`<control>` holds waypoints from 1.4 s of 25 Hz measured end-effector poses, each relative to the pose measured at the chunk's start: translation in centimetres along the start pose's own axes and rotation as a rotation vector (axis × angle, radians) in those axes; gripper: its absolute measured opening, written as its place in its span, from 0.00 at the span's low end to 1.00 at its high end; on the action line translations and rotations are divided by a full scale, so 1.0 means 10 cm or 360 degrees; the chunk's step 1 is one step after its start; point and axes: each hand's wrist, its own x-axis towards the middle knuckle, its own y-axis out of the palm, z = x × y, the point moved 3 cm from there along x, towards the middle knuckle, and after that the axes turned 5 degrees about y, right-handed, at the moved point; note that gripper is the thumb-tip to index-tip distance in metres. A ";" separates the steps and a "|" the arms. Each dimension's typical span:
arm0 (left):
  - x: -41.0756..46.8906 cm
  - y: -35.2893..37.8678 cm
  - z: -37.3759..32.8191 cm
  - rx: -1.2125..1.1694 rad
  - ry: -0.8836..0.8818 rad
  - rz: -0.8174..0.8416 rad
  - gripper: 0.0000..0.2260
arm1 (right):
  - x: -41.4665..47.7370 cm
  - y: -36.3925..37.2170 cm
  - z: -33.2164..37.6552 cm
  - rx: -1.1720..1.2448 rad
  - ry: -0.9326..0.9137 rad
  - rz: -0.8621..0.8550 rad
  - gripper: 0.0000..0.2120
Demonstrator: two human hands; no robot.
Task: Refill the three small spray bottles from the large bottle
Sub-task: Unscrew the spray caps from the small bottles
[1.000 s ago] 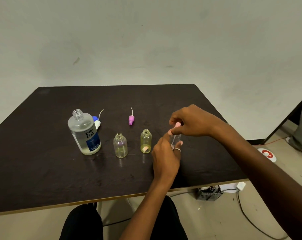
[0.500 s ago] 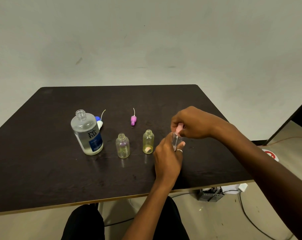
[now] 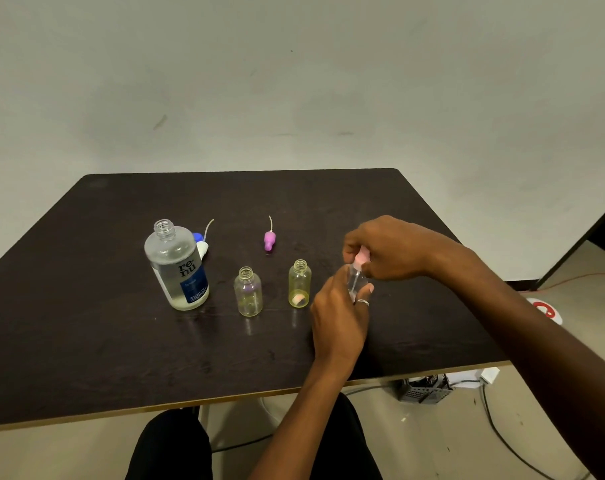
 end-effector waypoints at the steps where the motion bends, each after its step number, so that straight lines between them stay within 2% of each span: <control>1: 0.00 0.00 0.00 -0.0010 -0.0001 -0.0005 0.15 | 0.00 -0.01 -0.02 0.0022 -0.0013 0.0011 0.11; 4: 0.00 0.00 -0.01 -0.0031 0.0008 -0.0021 0.15 | 0.01 -0.03 -0.08 -0.0049 0.0141 -0.0204 0.14; 7: 0.00 -0.01 -0.01 -0.0020 0.0018 -0.0024 0.13 | 0.03 0.01 -0.07 -0.0198 0.0270 -0.0318 0.22; 9: 0.00 0.00 -0.01 -0.0025 0.0009 -0.0021 0.14 | 0.04 0.04 -0.01 -0.0180 0.0225 -0.0239 0.15; 11: 0.00 0.00 0.00 -0.0023 0.0019 -0.0015 0.15 | 0.02 0.01 0.01 -0.0040 0.0096 -0.0103 0.01; 13: 0.01 0.00 0.01 -0.0007 0.0026 -0.0014 0.16 | 0.00 -0.03 0.00 0.0021 0.0000 -0.0003 0.12; 16: 0.00 -0.01 0.00 -0.0014 0.0036 -0.0022 0.15 | -0.01 -0.06 -0.07 -0.0003 0.0106 -0.0146 0.11; 19: 0.00 -0.01 -0.01 -0.0010 0.0037 -0.0029 0.14 | 0.00 -0.02 -0.09 -0.0137 0.0221 -0.0260 0.23; 21: 0.00 0.00 0.00 0.0003 0.0010 -0.0027 0.14 | -0.01 0.00 -0.06 -0.0161 0.0266 -0.0300 0.25; 23: 0.00 0.01 0.01 0.0000 0.0010 -0.0023 0.14 | -0.01 0.03 -0.03 -0.0172 0.0265 -0.0262 0.21; 27: 0.00 0.00 0.01 0.0004 0.0034 -0.0032 0.17 | -0.03 -0.03 -0.01 -0.0077 0.0135 -0.0163 0.05; 35: 0.01 0.01 0.02 0.0022 0.0003 -0.0033 0.19 | -0.13 -0.30 -0.08 0.0080 0.0048 -0.0219 0.11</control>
